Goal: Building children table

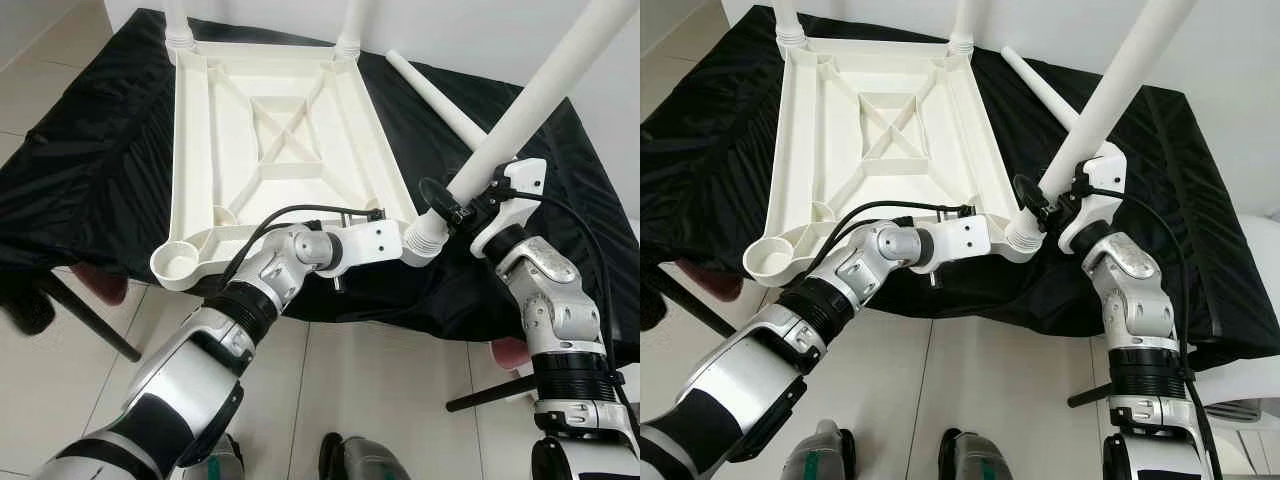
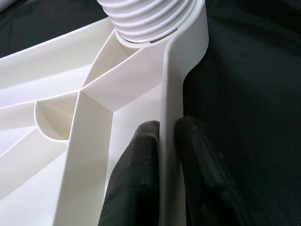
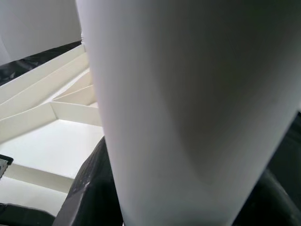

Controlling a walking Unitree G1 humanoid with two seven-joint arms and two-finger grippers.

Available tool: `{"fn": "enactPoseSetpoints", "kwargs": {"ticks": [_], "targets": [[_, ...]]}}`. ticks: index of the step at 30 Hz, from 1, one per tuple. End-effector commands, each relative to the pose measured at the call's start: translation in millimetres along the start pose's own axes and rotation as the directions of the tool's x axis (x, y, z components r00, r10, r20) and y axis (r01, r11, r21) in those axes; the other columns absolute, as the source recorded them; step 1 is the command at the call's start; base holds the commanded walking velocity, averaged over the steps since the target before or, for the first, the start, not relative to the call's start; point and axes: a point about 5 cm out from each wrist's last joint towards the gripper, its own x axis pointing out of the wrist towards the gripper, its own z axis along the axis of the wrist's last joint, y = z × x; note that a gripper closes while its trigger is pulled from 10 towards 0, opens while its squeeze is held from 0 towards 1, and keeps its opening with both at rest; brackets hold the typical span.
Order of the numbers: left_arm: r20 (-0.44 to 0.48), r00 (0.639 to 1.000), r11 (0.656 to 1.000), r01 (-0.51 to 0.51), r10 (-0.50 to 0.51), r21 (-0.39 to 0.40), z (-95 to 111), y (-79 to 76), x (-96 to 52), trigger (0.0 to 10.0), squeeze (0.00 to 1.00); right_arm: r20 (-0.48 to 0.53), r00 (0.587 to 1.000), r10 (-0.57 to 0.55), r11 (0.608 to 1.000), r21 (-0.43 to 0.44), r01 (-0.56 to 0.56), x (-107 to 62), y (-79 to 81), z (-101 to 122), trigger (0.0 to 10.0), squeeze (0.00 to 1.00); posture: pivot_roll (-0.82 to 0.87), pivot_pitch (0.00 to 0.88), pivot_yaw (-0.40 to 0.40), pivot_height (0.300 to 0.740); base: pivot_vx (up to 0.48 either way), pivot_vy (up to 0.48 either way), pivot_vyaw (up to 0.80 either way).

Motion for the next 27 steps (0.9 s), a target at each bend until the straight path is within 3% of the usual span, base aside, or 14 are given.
{"fn": "enactPoseSetpoints", "kwargs": {"ticks": [1,13,27], "targets": [[-0.022,1.000,1.000,0.016,-0.016,-0.004,-3,-3.6,1.2,10.0,0.00,-0.190,0.981,0.025,0.996,0.090,-0.007,-4.5,10.7,-46,10.0,0.00,0.04,0.102,-0.077,0.740,0.000,0.000,0.00],[-0.020,1.000,1.000,0.019,-0.019,0.002,-3,-3.1,0.0,10.0,0.00,-0.219,0.974,-0.056,0.998,0.001,0.058,-7.4,9.7,-61,10.0,0.00,0.04,0.107,-0.071,0.740,0.000,0.000,0.00],[-0.019,1.000,1.000,0.020,-0.020,0.007,-2,-2.1,-0.7,10.0,0.00,-0.241,0.968,-0.068,0.997,0.023,0.075,-9.8,14.9,-72,10.0,0.00,0.05,0.105,-0.070,0.740,0.000,0.000,0.00]]}}
